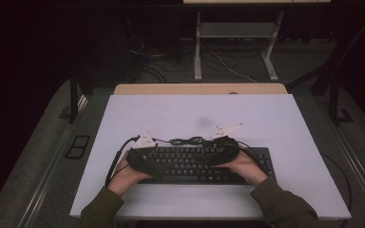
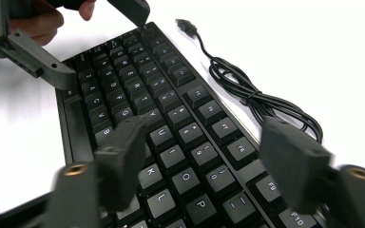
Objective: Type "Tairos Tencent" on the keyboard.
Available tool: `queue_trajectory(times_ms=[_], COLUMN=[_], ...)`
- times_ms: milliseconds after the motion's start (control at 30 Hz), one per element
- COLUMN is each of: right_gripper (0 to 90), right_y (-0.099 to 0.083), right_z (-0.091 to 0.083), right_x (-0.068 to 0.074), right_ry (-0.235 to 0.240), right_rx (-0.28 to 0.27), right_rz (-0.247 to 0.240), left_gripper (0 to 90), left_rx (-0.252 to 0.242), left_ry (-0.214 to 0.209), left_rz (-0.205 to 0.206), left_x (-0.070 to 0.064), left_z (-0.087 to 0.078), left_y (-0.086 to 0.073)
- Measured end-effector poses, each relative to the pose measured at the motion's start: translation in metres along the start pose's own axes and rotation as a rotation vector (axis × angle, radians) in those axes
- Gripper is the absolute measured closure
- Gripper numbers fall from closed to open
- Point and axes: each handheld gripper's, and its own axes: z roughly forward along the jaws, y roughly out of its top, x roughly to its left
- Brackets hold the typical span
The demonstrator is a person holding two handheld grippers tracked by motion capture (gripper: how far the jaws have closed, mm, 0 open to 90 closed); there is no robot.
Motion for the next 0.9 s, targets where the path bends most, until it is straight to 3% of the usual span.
queue_trajectory(times_ms=[100, 400, 700, 900], right_gripper=[25.5, 25.4, 25.5, 25.5], right_y=[0.000, 0.000, 0.000, -0.001], right_z=[0.000, 0.000, 0.000, 0.001], right_x=[0.000, 0.000, 0.000, -0.001], right_ry=[-0.013, -0.015, -0.015, -0.013], right_rx=[0.002, -0.001, 0.001, 0.002], right_rz=[0.000, -0.001, 0.001, 0.001], left_gripper=[2.2, 4.3, 16.5, 32.0], left_rx=[-0.001, -0.010, -0.012, -0.005], left_ry=[0.000, 0.005, 0.015, 0.015], left_rz=[-0.001, 0.005, -0.008, -0.011], left_x=[0.000, 0.002, 0.008, 0.014], left_z=[0.000, -0.005, -0.014, -0.021], left_y=[0.000, -0.001, -0.004, -0.007])
